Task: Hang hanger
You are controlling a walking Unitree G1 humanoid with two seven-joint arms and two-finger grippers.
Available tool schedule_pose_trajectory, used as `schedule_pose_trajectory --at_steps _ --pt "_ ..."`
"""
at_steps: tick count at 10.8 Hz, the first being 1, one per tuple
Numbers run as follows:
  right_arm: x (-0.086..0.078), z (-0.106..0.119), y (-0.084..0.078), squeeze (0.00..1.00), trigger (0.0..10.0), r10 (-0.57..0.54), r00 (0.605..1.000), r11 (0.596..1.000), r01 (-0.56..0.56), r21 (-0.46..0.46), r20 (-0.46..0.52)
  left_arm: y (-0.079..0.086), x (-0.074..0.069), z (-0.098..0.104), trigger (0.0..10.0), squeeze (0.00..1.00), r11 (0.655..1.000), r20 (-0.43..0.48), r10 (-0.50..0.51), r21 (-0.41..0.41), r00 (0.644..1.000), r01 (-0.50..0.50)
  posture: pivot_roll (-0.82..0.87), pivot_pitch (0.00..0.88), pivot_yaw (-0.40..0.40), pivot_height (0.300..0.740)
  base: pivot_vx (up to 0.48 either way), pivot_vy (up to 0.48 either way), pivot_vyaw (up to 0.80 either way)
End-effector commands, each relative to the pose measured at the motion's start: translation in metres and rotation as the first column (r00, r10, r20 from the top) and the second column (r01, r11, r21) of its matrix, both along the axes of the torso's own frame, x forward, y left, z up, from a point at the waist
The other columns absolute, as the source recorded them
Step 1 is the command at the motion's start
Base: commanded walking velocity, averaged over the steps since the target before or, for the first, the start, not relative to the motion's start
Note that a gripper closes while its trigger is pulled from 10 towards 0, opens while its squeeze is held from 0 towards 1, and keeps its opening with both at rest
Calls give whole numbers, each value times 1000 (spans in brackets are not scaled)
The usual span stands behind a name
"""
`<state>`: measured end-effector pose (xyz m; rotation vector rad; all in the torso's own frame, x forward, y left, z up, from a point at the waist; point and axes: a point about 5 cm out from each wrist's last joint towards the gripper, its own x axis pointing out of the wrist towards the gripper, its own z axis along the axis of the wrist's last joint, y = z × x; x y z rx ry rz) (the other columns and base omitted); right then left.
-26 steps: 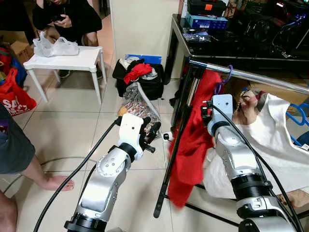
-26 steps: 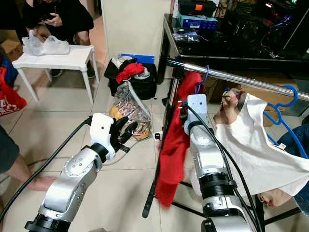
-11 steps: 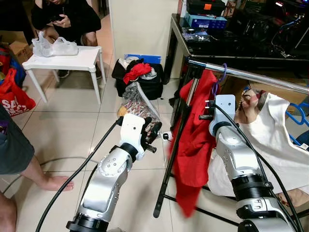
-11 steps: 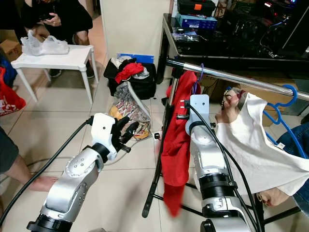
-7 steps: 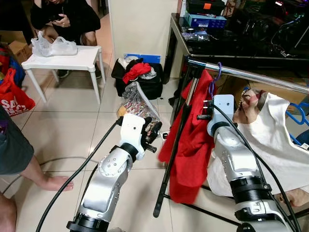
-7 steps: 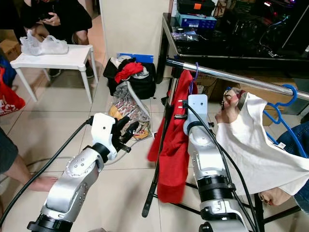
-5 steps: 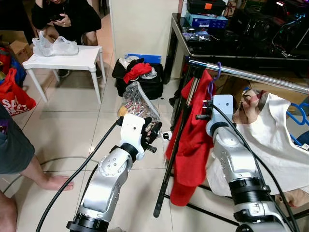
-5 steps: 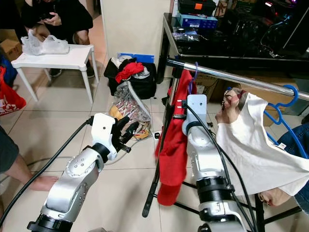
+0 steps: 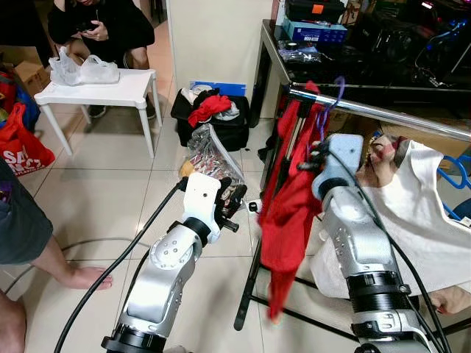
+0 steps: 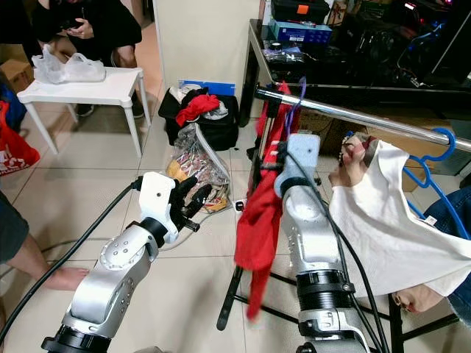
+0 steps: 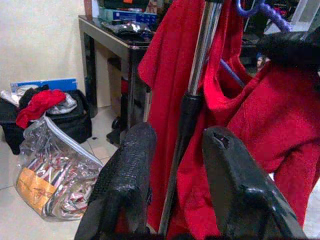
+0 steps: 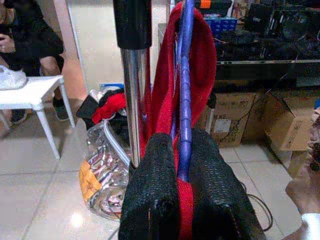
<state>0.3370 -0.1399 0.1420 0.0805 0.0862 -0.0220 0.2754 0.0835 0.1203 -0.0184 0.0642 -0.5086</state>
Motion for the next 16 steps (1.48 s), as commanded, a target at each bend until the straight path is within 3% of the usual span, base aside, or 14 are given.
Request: schedule_pose_trajectory --at_steps 1,7,9,12,16 --pt "3 21 -2 0 10000 -9 995 1000 8 16 99 -2 2 2 10000 0 1000 10 -1 6 1000 1 20 0 -57 740 0 0 0" --pt "-4 16 -15 0 10000 -10 998 1000 11 -11 67 -2 0 2 10000 0 1000 12 3 5 1000 -3 24 0 -62 740 0 0 0" --pt "-16 4 -28 0 10000 -21 999 999 22 -35 31 -1 -1 1 10000 0 1000 7 5 4 1000 -6 16 0 -60 740 0 0 0" --pt "-28 -3 -25 0 10000 32 999 995 -32 -91 7 -4 -1 1 10000 0 1000 5 -5 2 1000 5 6 0 -57 740 0 0 0" --pt "-68 -23 -31 0 10000 82 996 983 -84 -163 -14 -3 -3 -1 10000 0 1000 -1 1 -1 1000 -1 2 0 -59 740 0 0 0"
